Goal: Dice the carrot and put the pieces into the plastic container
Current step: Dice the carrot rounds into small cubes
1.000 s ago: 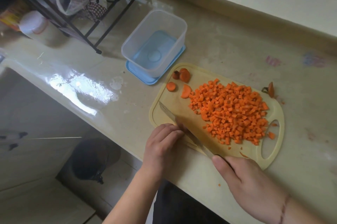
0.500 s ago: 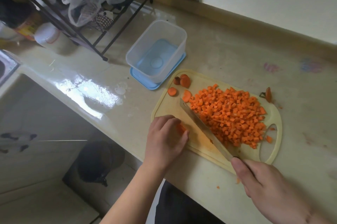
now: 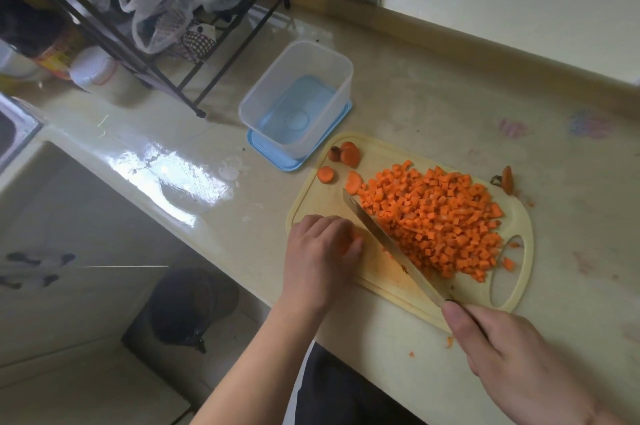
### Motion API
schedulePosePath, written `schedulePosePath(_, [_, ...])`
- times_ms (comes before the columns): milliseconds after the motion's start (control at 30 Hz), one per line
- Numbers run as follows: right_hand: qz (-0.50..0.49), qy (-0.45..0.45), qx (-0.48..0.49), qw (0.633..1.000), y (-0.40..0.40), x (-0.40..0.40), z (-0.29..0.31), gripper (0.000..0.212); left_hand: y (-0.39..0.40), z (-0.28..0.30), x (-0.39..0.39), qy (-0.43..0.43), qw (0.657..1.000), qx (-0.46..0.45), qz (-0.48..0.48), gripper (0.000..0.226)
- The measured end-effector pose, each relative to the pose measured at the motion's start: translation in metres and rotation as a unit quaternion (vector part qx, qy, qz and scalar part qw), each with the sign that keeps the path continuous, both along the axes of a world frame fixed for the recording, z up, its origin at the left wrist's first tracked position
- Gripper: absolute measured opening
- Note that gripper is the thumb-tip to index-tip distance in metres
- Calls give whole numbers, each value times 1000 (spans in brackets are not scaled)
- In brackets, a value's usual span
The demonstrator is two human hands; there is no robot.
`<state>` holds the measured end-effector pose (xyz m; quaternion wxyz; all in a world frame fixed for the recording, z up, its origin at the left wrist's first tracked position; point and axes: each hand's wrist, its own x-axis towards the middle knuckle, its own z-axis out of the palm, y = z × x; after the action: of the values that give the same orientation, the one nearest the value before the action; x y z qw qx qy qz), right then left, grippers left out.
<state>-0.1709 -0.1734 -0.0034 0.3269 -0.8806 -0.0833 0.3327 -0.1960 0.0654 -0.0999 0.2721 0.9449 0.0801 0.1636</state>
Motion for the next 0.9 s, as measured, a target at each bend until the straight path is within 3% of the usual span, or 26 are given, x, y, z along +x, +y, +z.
schedulePosePath(400, [-5,-12,9,1000,-2,1,-1,88,3,1,1,20,1000,-22,10,27])
schedulePosePath(533, [-8,-17,11,1000,-3,1,1,61,0,2,8,13,999,-30,22,25])
schedulePosePath(633, [-4,-12,15,1000,-1,1,3,49,-3,0,10,23,999,-37,-1,23])
schedulePosePath(900, [-13,-11,20,1000,-3,0,2,48,18,4,7,34,992,-14,-123,24])
